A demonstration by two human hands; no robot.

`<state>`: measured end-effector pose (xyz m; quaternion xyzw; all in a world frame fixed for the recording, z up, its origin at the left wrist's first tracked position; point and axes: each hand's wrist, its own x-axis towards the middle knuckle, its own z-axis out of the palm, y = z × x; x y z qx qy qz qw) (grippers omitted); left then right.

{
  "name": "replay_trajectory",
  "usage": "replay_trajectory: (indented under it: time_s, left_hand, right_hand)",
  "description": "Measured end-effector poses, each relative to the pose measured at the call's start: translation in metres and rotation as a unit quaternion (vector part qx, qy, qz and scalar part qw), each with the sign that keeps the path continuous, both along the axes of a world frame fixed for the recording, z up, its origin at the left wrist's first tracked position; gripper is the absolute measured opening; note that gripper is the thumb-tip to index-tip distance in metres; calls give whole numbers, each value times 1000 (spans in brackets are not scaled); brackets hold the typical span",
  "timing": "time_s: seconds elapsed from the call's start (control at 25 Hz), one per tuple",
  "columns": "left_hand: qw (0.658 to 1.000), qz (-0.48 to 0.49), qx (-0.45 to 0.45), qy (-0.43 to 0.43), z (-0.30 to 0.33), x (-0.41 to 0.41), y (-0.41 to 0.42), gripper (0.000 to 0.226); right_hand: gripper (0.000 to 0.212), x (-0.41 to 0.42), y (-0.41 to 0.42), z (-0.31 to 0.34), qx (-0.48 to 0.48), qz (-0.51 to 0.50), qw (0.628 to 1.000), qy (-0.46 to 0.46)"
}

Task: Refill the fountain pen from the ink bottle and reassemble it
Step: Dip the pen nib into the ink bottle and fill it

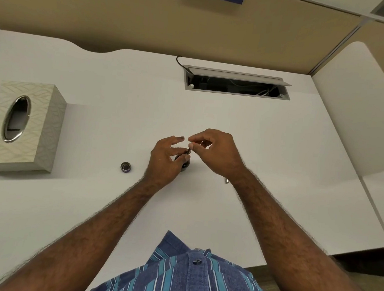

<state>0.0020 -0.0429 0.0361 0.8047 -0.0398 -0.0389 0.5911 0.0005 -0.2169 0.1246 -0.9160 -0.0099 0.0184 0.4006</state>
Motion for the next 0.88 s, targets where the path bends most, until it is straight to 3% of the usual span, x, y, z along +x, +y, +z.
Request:
replay_trajectory:
  time_s: [0.2,0.4,0.64,0.76,0.88]
  left_hand:
    - [1000,14,-15,10,2,-2,-1,50]
    - [1000,18,-23,-8,1,-2,-1,46]
    - [1000,13,-13,-14,4,-2,-2,46]
    - [999,6,-18,-27,5,-2,-2,66]
    - [1000,7,-21,-21,1,-1,-2,65]
  right_hand:
    - [7,3,0,2,-23,-26,999,22]
    - [18,0,3,1,-2,-23,999,23]
    - [9,2,4,2,-22,-27,999,21]
    - [9,2,6,0,-23,-40,999,28]
    - [9,2,6,1,-20,-42,998,29]
